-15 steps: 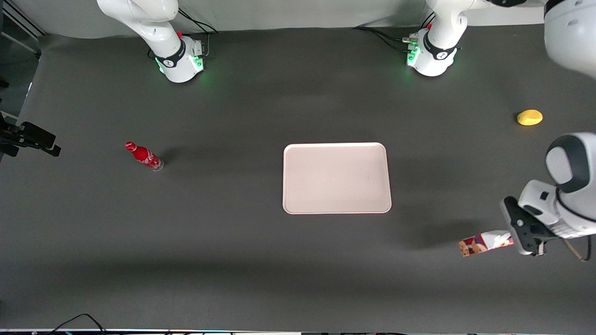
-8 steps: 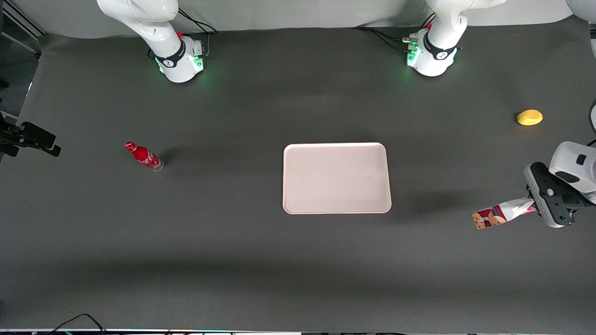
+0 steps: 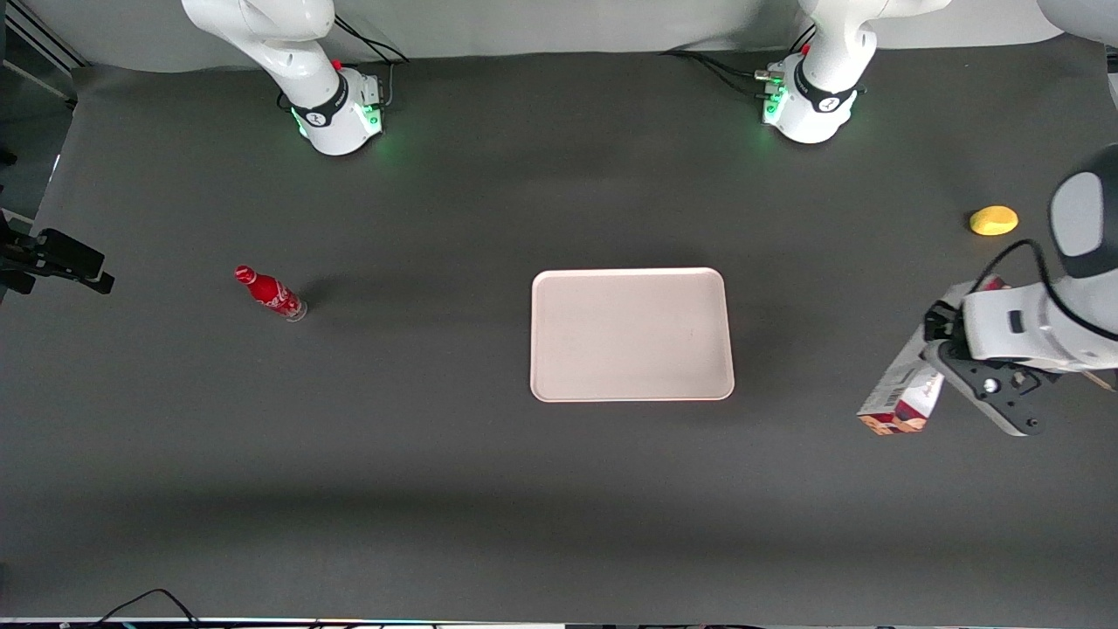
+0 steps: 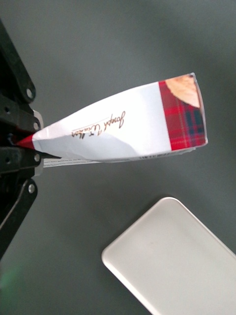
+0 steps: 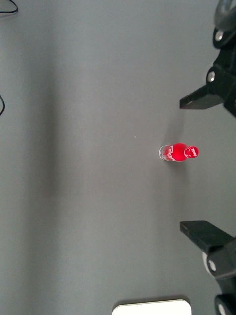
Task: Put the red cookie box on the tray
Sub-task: 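Lift the box upright with the left gripper and swing toward the tray, then lower the held box onto the white tray with the left gripper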
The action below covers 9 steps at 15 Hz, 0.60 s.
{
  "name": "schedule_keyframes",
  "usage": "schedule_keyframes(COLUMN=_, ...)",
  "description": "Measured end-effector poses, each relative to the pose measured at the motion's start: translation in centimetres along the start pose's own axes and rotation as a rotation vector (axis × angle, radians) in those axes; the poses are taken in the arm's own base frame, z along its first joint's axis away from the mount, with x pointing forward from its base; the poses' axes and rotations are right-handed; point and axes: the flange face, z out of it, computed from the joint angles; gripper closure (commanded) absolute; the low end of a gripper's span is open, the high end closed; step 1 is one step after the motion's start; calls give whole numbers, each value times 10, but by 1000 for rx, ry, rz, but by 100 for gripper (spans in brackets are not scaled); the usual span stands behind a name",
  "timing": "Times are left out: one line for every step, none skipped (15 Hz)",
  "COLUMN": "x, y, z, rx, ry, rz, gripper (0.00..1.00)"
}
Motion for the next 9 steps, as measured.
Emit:
schedule_keyframes(x=8, y=14, z=3, rx=-9, ry=-4, rz=-83, gripper=100)
schedule_keyframes(x=16, y=29, z=6, rx=-17, ry=-9, rz=-175, gripper=100)
schedule_keyframes(x=25, y=45, z=9, rx=-23, ry=-14, rz=-259, gripper=100)
schedule_keyframes(x=33, y=61, z=12, rx=-24, ry=-17, rz=-332, gripper=100)
schedule_keyframes(x=43, y=78, z=17, rx=-25, ry=-16, rz=-404, gripper=100)
schedule_keyframes(x=54, y=97, z=24, rx=-19, ry=-5, rz=-482, gripper=100)
schedule_keyframes(x=65, y=117, z=35, rx=-3, ry=9, rz=-553, gripper=100)
schedule_keyframes(x=75, y=140, z=48, rx=10, ry=24, rz=-613, gripper=100)
schedule_keyframes(x=83, y=163, z=64, rx=15, ry=34, rz=-657, gripper=100)
